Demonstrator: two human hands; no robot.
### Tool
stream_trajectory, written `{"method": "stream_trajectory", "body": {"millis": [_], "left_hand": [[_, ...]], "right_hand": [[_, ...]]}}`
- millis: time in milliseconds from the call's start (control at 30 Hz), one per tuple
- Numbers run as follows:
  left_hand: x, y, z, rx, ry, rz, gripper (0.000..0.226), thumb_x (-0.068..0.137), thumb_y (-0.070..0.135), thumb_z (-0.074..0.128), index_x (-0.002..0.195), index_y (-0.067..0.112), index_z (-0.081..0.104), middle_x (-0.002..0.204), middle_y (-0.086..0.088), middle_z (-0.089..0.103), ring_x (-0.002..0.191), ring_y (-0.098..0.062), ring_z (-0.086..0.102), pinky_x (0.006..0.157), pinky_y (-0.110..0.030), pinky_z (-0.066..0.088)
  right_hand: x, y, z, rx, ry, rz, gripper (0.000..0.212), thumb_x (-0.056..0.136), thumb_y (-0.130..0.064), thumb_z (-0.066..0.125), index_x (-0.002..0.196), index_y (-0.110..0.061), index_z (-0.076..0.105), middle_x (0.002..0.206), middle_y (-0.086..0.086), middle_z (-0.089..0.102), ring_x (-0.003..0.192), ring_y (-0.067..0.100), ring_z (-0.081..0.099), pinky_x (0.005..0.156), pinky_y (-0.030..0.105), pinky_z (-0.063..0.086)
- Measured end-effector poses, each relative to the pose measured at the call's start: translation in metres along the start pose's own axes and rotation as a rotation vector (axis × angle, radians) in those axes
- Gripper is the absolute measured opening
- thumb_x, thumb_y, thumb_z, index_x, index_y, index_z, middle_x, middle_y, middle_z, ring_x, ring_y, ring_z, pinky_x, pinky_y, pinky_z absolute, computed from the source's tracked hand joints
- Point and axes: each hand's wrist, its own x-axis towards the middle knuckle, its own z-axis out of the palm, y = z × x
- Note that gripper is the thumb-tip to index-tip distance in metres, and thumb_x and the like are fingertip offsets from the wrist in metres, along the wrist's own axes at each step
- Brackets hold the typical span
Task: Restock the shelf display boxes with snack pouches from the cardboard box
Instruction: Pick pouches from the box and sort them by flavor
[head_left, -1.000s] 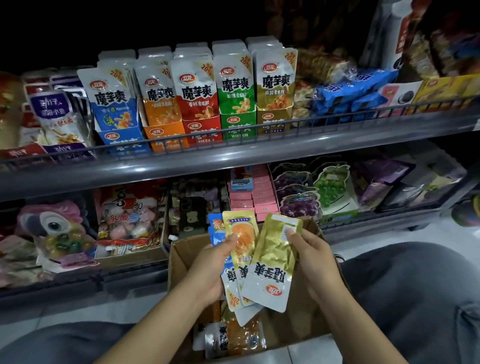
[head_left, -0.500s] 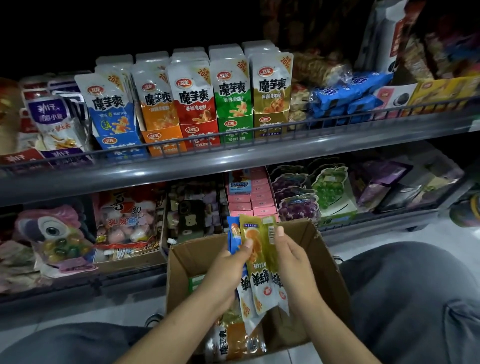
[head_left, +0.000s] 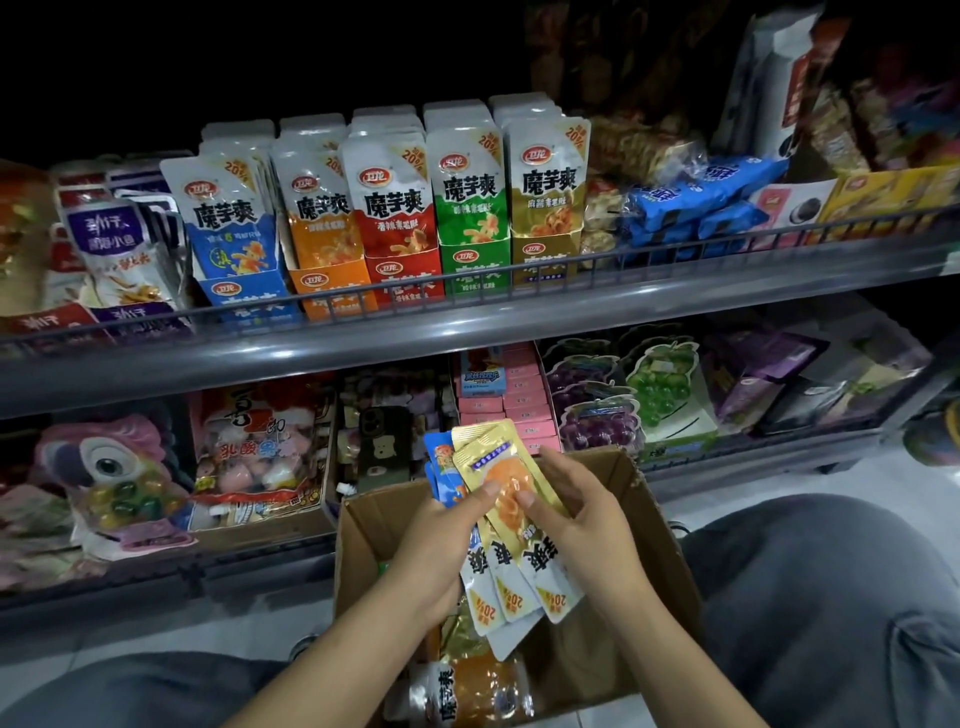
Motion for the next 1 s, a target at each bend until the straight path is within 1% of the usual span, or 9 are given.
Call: {"method": "stream_trajectory", "body": {"millis": [133,267,333,467,633,700,833,933,1000], "left_hand": [[0.0,0.004,0.003,0.136,0.045,0.118,0.014,0.092,0.024,0.058,0.103,0.023,0.065,0.09,0.006,0.075,0.08,-0.007,0.071,0.063,-0.019,0.052],[0.002,0.009,0.004,0.258,0.072,0.202,0.009,0.092,0.028,0.058,0.098,0.031,0.064,0.09,0.014,0.073,0.081,0.001,0.068,0.068,-0.017,0.048],[0.003,0.014,0.003,0.196,0.06,0.202,0.01,0.091,0.024,0.059,0.099,0.025,0.066,0.086,0.013,0.074,0.079,-0.002,0.07,0.065,-0.016,0.051],[0.011,0.032,-0.001,0.056,0.065,0.194,0.012,0.089,0.013,0.062,0.097,0.007,0.067,0.083,-0.004,0.075,0.08,-0.024,0.071,0.069,-0.031,0.055],[0.019,0.059,-0.007,0.316,-0.049,0.133,0.012,0.081,0.003,0.069,0.092,0.008,0.067,0.079,-0.001,0.074,0.074,-0.018,0.069,0.066,-0.026,0.052],[0.022,0.065,-0.004,0.335,-0.078,0.108,0.014,0.081,-0.002,0.068,0.091,0.008,0.067,0.078,-0.002,0.074,0.07,-0.016,0.069,0.062,-0.023,0.053],[0.032,0.072,0.009,0.089,0.016,0.099,0.009,0.083,-0.005,0.064,0.084,0.004,0.064,0.062,-0.006,0.07,0.051,-0.019,0.066,0.054,-0.031,0.056],[0.042,0.075,0.018,-0.037,0.113,0.155,0.009,0.084,-0.001,0.065,0.08,0.007,0.063,0.06,-0.004,0.07,0.05,-0.02,0.066,0.062,-0.036,0.054],[0.048,0.079,0.023,-0.14,0.146,0.194,0.009,0.085,0.001,0.065,0.081,0.008,0.062,0.061,-0.003,0.07,0.05,-0.019,0.066,0.063,-0.037,0.053]], "right_hand": [[0.0,-0.008,-0.001,0.089,-0.036,0.055,0.024,0.086,-0.017,0.067,0.11,-0.013,0.063,0.088,0.001,0.075,0.077,0.016,0.072,0.062,0.026,0.055],[0.004,-0.014,0.001,0.211,0.038,0.074,0.019,0.085,-0.015,0.068,0.104,-0.013,0.066,0.088,0.004,0.075,0.079,0.021,0.072,0.07,0.035,0.056],[0.008,-0.02,-0.004,0.21,0.006,0.048,0.016,0.087,-0.013,0.065,0.103,-0.016,0.068,0.09,0.002,0.075,0.081,0.016,0.071,0.071,0.03,0.055],[0.021,-0.036,-0.019,-0.066,-0.091,-0.011,0.025,0.092,-0.017,0.06,0.116,-0.022,0.067,0.096,-0.009,0.072,0.082,0.001,0.067,0.066,0.009,0.045],[0.037,-0.062,-0.036,-0.447,-0.342,-0.117,0.043,0.092,-0.02,0.059,0.133,-0.033,0.054,0.109,-0.016,0.066,0.092,0.003,0.064,0.073,0.012,0.045],[0.047,-0.073,-0.041,-0.659,-0.364,-0.201,0.045,0.091,-0.027,0.06,0.134,-0.035,0.05,0.115,-0.011,0.065,0.1,0.008,0.061,0.074,0.017,0.043],[0.061,-0.086,-0.041,-0.969,0.052,-0.365,0.059,0.08,-0.046,0.069,0.134,-0.031,0.051,0.126,-0.003,0.059,0.117,0.023,0.047,0.091,0.03,0.028],[0.066,-0.084,-0.045,-0.833,0.512,-0.623,0.048,0.067,-0.036,0.083,0.107,-0.015,0.066,0.102,0.006,0.062,0.096,0.03,0.053,0.081,0.03,0.029],[0.063,-0.091,-0.052,-0.662,0.529,-0.492,0.029,0.076,-0.043,0.074,0.077,-0.017,0.061,0.08,-0.001,0.06,0.078,0.021,0.055,0.067,0.028,0.035]]}}
